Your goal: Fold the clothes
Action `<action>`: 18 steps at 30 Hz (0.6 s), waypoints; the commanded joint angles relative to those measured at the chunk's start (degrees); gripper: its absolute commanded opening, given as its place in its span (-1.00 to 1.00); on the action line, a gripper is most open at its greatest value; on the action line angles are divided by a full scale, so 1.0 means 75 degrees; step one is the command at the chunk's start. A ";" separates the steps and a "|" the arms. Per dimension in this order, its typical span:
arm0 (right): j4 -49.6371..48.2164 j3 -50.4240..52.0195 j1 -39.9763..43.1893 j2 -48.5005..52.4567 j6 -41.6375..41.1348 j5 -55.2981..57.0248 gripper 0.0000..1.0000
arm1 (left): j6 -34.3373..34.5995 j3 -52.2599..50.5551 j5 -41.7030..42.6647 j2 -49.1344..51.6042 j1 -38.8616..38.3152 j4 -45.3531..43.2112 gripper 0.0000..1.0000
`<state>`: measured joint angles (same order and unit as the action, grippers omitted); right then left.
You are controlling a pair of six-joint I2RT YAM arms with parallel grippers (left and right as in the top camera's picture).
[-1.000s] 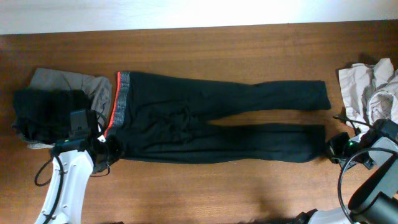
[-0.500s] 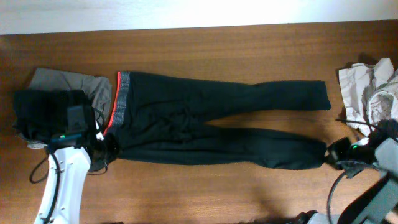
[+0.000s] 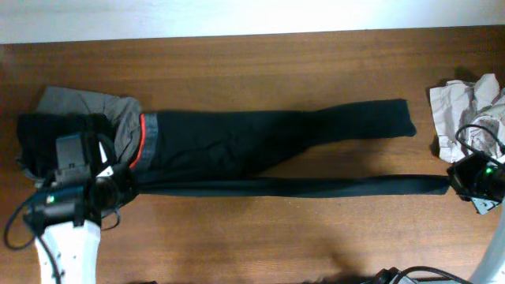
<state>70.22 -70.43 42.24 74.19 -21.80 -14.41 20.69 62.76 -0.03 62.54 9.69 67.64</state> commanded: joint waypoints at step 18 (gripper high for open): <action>-0.0699 -0.0685 -0.0169 0.1102 -0.0163 0.0239 -0.91 | -0.1580 0.0676 -0.1376 0.1093 -0.0020 -0.1105 -0.81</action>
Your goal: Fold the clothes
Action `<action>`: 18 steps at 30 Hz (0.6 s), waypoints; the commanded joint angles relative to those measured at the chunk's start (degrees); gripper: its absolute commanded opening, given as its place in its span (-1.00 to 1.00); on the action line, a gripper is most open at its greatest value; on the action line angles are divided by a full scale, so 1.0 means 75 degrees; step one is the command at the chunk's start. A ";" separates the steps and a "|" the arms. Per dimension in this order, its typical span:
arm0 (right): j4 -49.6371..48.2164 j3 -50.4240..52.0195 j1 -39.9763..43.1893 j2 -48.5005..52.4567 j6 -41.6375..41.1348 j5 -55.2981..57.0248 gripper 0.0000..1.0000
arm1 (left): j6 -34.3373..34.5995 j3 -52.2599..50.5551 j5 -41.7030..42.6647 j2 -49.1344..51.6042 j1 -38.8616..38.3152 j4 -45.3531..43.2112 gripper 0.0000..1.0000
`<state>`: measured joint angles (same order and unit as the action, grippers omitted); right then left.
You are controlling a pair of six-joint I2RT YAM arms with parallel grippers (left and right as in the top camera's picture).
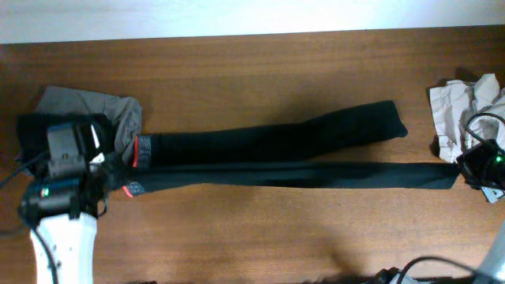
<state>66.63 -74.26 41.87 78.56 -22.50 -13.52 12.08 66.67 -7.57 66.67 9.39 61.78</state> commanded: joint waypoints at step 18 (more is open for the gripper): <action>-0.2667 -0.0178 -0.2084 0.2273 -0.0758 0.0093 -0.89 | -0.0766 0.0154 0.0321 0.2165 -0.0166 -0.2119 -0.73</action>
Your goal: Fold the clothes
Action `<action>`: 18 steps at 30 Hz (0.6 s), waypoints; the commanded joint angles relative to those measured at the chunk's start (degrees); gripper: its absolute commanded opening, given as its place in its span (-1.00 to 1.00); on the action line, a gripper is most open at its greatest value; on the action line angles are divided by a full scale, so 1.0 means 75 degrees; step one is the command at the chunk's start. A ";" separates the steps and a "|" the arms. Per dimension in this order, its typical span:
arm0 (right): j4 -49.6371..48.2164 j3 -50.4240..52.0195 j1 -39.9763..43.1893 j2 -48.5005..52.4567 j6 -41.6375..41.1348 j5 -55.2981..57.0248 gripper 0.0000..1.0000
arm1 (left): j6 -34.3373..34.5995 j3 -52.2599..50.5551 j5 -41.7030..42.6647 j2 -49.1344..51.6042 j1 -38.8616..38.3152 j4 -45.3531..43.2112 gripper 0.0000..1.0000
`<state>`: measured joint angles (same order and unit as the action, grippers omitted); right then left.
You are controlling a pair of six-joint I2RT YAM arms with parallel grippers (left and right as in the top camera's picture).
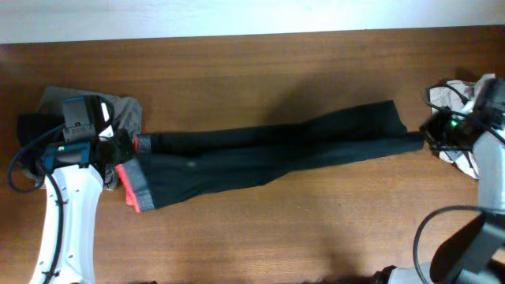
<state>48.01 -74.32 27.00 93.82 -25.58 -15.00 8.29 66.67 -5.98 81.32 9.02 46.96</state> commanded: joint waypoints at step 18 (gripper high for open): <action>-0.2299 -0.0166 -0.0501 0.1043 -0.0755 -0.0026 -0.88 | -0.0376 0.0152 0.0510 0.1524 -0.0286 -0.0664 -0.75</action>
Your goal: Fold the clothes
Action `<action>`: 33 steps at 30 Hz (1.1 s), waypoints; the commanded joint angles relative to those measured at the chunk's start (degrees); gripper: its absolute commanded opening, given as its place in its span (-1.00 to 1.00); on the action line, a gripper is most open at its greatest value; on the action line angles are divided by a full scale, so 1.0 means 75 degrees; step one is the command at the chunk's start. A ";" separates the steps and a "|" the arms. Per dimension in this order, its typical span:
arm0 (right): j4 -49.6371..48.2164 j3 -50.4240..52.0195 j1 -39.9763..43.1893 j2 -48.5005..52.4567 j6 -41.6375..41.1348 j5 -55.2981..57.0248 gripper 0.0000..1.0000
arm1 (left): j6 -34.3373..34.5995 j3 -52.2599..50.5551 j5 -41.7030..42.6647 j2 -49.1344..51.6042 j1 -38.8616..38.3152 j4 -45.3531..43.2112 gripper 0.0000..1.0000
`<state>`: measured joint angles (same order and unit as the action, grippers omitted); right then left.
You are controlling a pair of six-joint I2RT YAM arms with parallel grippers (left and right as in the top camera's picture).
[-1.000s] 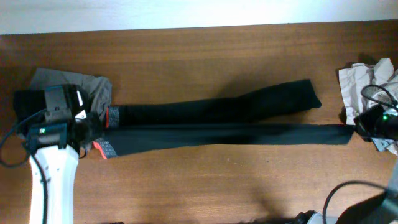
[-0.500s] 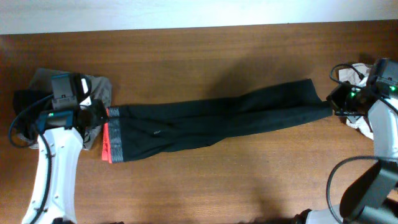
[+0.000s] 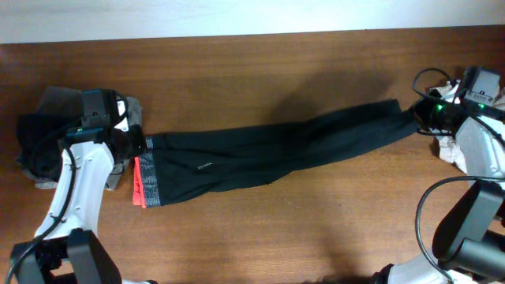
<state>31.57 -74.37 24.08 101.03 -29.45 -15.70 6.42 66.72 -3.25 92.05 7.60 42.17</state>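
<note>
Black pants [image 3: 268, 154] lie folded lengthwise across the table, one leg on top of the other. The red-and-grey waistband [image 3: 146, 181] is at the left and the leg ends [image 3: 398, 118] are at the right. My left gripper [image 3: 136, 145] sits at the waistband's far corner, its fingers closed on the fabric. My right gripper [image 3: 418, 120] is at the far tip of the leg ends, closed on the cuff. Both sets of fingertips are partly hidden by the arms.
A heap of grey and black clothes [image 3: 39, 146] lies at the left edge, behind my left arm. A crumpled white cloth [image 3: 450, 99] lies at the right edge under my right arm. The brown table [image 3: 260, 237] shows bare wood in front of the pants.
Both grippers have moved farther back. The near half of the pants now lies flat over the far half, and the waistband has dropped onto the table with its red edge showing.
At first the pants lay spread, with my grippers holding the near leg's waistband and cuff at the front. Then that leg was stretched taut, closer to the far leg. Then it hung over the far leg. Now it lies on top of it.
</note>
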 commanded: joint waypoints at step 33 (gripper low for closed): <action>-0.1396 -0.0163 -0.0117 0.1425 -0.2693 0.0391 -0.85 | -0.0125 0.0125 0.0032 0.1241 -0.1005 -0.0023 -0.75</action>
<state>22.22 -74.46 23.57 110.21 -46.70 -12.97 6.42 66.76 -3.05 100.64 0.16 42.17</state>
